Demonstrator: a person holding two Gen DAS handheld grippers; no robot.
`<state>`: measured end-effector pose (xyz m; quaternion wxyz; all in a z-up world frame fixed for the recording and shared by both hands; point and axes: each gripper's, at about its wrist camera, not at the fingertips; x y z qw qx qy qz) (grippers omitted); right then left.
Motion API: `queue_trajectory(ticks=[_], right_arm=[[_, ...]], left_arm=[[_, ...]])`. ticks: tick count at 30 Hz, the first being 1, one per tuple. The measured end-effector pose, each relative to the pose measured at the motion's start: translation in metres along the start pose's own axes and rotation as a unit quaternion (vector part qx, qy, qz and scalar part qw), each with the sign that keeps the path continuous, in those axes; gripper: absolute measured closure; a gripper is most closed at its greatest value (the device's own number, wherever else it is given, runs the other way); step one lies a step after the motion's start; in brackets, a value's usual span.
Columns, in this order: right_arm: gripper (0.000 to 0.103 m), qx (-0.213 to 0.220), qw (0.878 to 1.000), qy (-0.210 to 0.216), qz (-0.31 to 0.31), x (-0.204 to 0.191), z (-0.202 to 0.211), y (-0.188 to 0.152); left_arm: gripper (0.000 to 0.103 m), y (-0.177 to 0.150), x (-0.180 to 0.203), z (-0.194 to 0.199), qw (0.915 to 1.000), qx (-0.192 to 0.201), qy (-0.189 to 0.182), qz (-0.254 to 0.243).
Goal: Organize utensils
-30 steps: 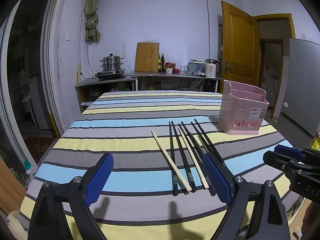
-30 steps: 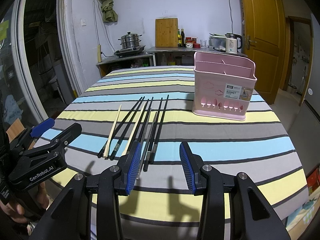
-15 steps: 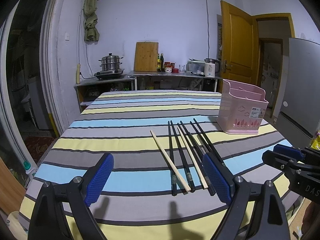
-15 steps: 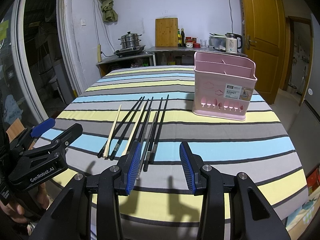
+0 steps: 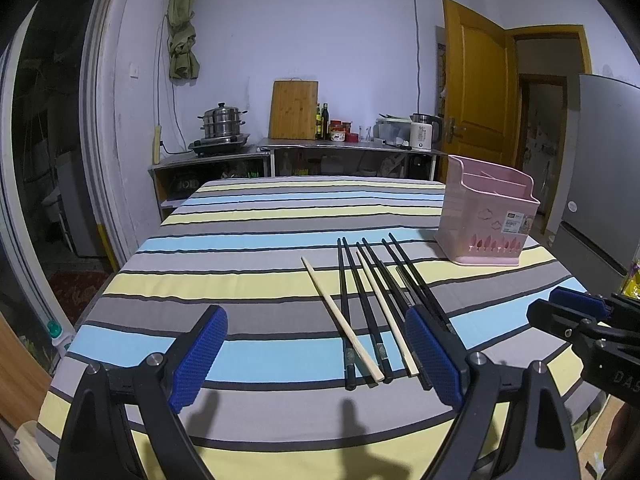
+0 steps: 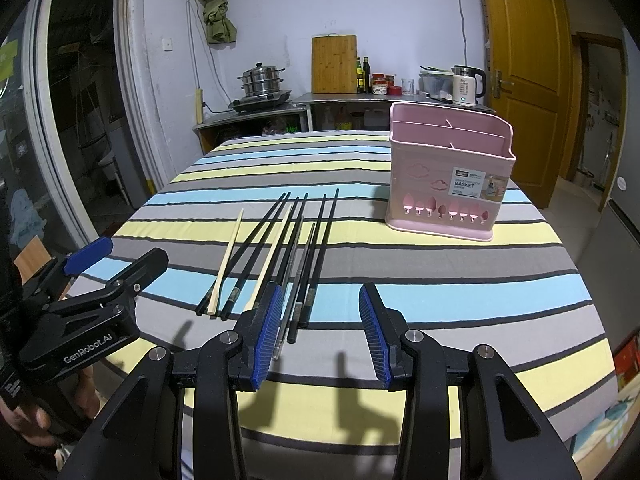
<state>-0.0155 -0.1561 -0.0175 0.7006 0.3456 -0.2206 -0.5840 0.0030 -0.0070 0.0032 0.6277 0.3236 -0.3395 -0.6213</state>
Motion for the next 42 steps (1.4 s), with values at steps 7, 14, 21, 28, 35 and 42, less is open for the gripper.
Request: queue_trajectory(ticks=[7,14,21,28,35,42], right_arm=[[0.061,-0.005,1.0,0.002,0.002,-0.001,-0.008,0.004],[0.061,-0.012,1.0,0.013,0.009,-0.001,-0.027,0.017],[0.061,-0.024,0.999,0.023,0.018,-0.003,-0.051,0.03],[0.061,-0.039,0.999,0.032,0.012,-0.002,-0.075,0.04],[0.061,-0.051,0.998,0.038,0.008,-0.005,-0.095,0.052],[0.065,-0.063,0.997,0.045,0.01,-0.012,-0.109,0.064]], left_arm=[[0.012,0.005,-0.004,-0.022,0.9997,-0.025,-0.003,-0.001],[0.019,0.017,-0.019,-0.073,0.9955,-0.089,-0.021,0.022],[0.043,0.031,-0.033,-0.134,0.9812,-0.177,-0.043,0.063],[0.063,0.042,-0.042,-0.168,0.9756,-0.197,-0.048,0.084],[0.08,0.052,-0.035,-0.183,0.9768,-0.202,-0.042,0.058],[0.098,0.055,-0.044,-0.187,0.9775,-0.205,-0.035,0.038]])
Point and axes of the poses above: each gripper's, at about its wrist camera, not at the fingertips, and z roughly against the way its jaws point, x to its right, y to its top, and after that the axes turned 5 degrees about -x, right-handed
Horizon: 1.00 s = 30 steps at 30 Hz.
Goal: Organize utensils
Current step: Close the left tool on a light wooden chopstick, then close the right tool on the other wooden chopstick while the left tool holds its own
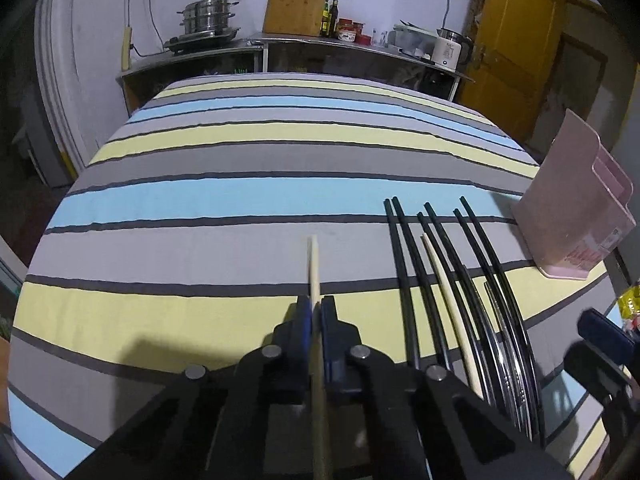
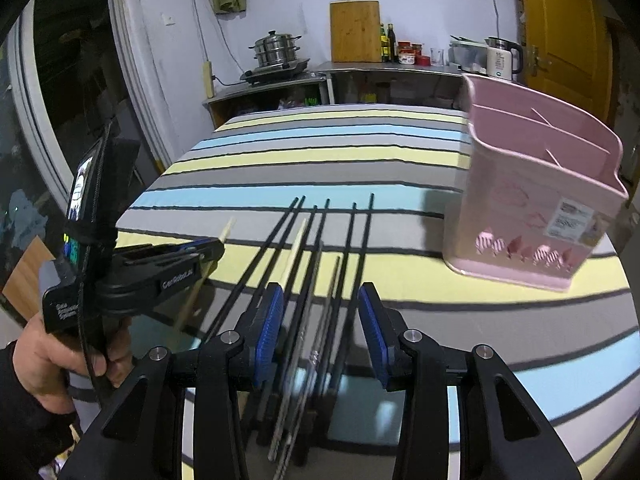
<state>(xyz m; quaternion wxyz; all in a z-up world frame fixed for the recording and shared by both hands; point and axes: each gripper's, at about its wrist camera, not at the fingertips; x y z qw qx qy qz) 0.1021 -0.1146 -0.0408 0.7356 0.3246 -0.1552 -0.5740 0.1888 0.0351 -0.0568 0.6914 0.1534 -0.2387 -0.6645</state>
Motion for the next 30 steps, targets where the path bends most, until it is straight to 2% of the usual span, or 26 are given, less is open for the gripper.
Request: queue_trajectory(ticks=[7,15,30], right_arm=[[0.079,-0.038,0.999,0.03,0.019,-0.011,-0.036,0.027],[0.083,-0.082,0.995,0.055,0.014,-0.01,-0.085,0.049],[0.088,-0.092,0.994,0.051,0.026,-0.014,-0.11,0.067]], left_arm=[[0.098,-0.001,-0.028,0.005,0.9998,0.002,0.004,0.019],[0.098,-0.003,-0.04,0.008,0.9996,0.003,-0.007,0.028],[0.098,-0.001,-0.05,0.007,0.9989,0.007,-0.029,0.037]])
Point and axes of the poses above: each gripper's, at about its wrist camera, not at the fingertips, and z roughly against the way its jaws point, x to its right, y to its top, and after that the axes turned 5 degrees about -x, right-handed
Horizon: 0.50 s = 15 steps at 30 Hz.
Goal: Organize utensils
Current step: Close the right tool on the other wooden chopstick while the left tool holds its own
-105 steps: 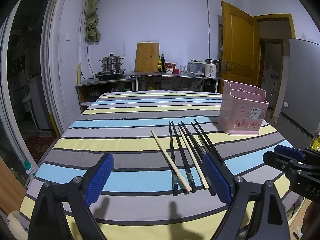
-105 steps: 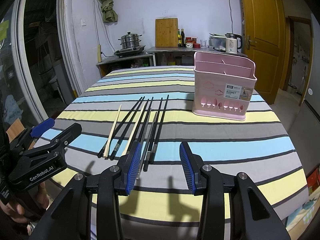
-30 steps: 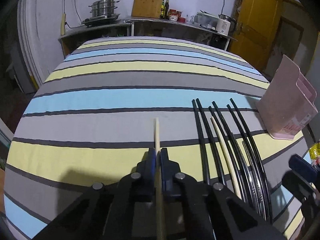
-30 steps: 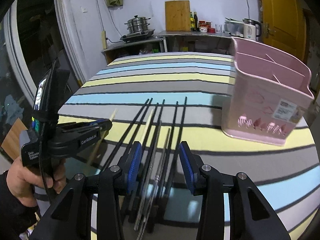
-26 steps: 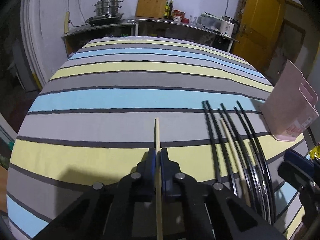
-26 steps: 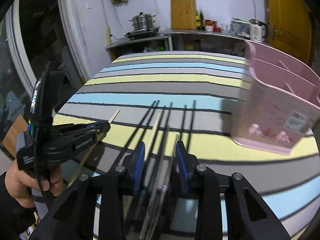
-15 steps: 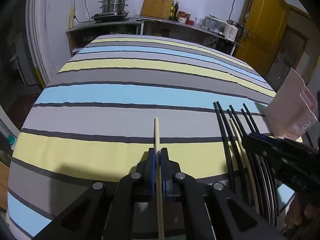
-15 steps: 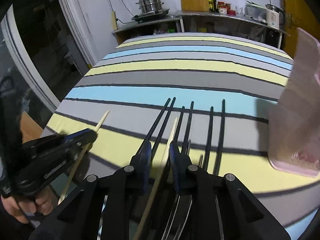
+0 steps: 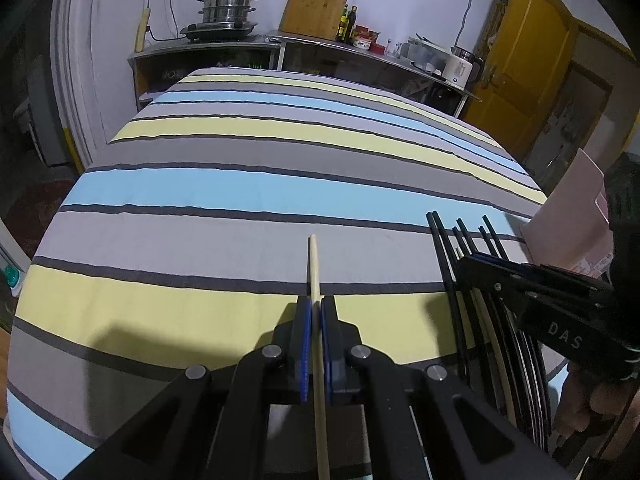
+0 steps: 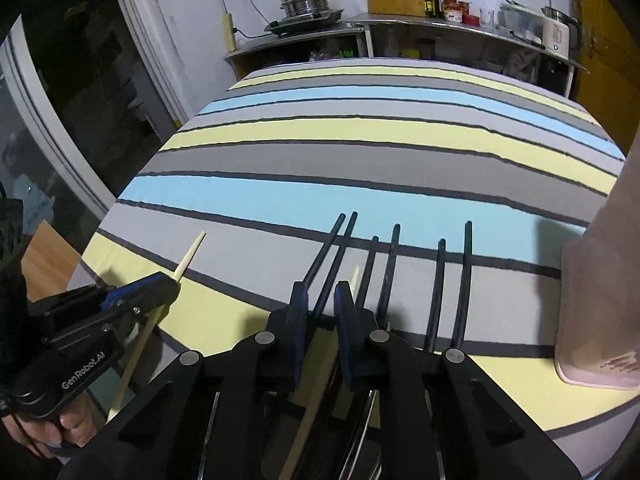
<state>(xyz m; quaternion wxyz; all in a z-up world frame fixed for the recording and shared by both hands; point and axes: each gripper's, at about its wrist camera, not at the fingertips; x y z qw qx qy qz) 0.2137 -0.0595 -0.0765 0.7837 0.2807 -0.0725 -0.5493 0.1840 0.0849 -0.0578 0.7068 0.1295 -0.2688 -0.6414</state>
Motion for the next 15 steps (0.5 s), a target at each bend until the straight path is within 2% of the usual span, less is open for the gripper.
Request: queue_trajectory(ticks=[7,15], right_arm=[[0.088,-0.005,1.0,-0.008,-0.029,0.011,-0.002,0.001],[0.09,-0.015,0.999,-0.039,0.003,0.0,-0.007,0.004]], left_arm=[[0.098,0.001,-0.001,0.0,1.0,-0.001,-0.001,0.001],[0.097,0.012,0.002,-0.005,0.9997,-0.015,0.012,-0.013]])
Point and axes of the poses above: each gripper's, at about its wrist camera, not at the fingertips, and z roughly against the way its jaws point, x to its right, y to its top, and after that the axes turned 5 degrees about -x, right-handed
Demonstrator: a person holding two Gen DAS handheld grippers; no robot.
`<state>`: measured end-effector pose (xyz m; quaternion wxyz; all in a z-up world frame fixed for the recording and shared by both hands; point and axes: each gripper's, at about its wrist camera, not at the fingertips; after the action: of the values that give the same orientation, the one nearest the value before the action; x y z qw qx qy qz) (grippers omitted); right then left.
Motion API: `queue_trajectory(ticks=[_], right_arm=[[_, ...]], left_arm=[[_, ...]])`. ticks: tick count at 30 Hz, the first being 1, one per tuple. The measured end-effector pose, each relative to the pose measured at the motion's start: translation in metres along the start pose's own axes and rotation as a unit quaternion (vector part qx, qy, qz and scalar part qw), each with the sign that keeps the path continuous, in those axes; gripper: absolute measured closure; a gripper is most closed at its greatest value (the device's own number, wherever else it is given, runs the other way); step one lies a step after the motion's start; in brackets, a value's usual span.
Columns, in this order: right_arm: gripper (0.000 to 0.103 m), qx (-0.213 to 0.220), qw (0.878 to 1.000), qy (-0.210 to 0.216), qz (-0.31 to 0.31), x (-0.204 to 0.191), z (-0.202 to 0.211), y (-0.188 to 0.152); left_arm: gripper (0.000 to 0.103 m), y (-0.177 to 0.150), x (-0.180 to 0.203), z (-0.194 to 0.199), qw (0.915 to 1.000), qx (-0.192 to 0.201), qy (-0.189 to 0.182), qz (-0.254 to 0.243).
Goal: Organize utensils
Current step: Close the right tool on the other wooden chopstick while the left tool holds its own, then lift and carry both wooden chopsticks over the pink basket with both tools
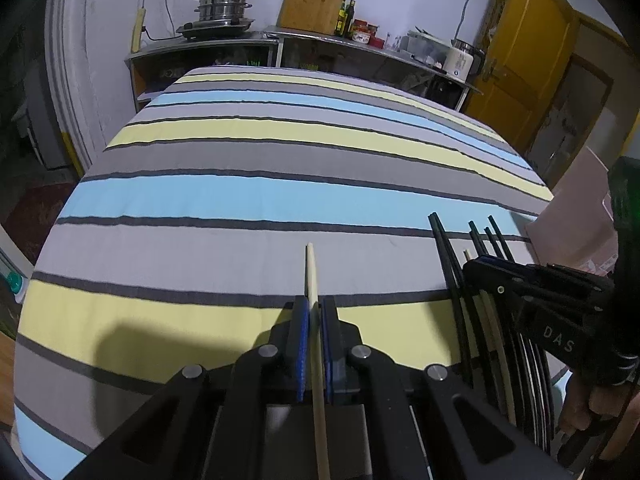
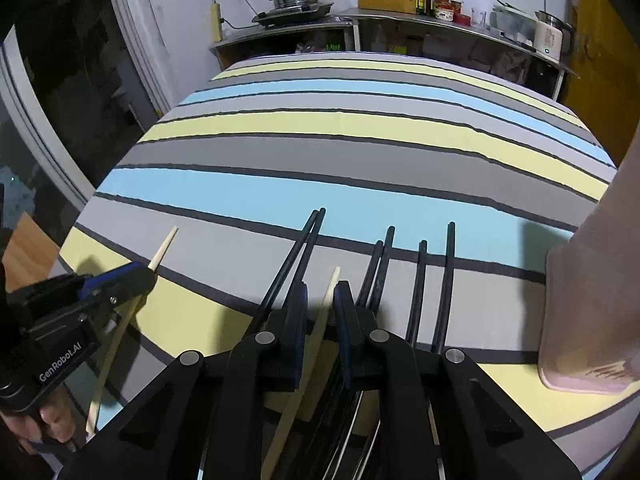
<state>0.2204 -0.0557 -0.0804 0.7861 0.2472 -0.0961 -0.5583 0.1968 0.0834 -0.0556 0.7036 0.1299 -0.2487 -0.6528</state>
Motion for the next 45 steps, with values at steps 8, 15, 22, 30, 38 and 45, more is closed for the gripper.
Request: queue_trajectory(ticks=[8,15,22,30,38,45], right_arm=[[0.095,-0.007,1.0,-0.007,-0.006,0.002,-0.002,0.004],[0.096,0.01,1.0,0.018,-0.019,0.009,0.017,0.003],[0.096,0.046,0.998,0.03,-0.021,0.012,0.057,0.004],[0.097,0.098,0.995,0.032,-0.016,0.009,0.114,0.001],[0.098,0.139,0.99,0.032,-0.013,0.007,0.161,-0.009],[0.098,0.175,0.984,0.028,-0.023,0.018,0.199,-0.013]], left_arm=[[0.096,0.017,0.013,-0.011,0.999,-0.014,0.021,-0.036],[0.097,0.024,0.011,-0.002,0.9994,-0.011,-0.004,-0.031],[0.097,0.031,0.022,0.05,0.9982,0.029,-0.033,-0.04],[0.097,0.038,0.039,0.118,0.9938,0.079,-0.048,-0.063],[0.098,0.039,0.059,0.161,0.9897,0.104,-0.06,-0.078],[0.098,0.054,0.087,0.184,0.9852,0.117,-0.083,-0.094]])
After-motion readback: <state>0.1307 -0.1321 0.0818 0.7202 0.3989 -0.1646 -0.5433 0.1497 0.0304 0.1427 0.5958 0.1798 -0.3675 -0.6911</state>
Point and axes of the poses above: each gripper's, at about its wrist camera, not at the fingertips, and z roughly against the way its jaws point, x to its right, y to its top, and after that the axes turned 5 degrees about -x, right-handed
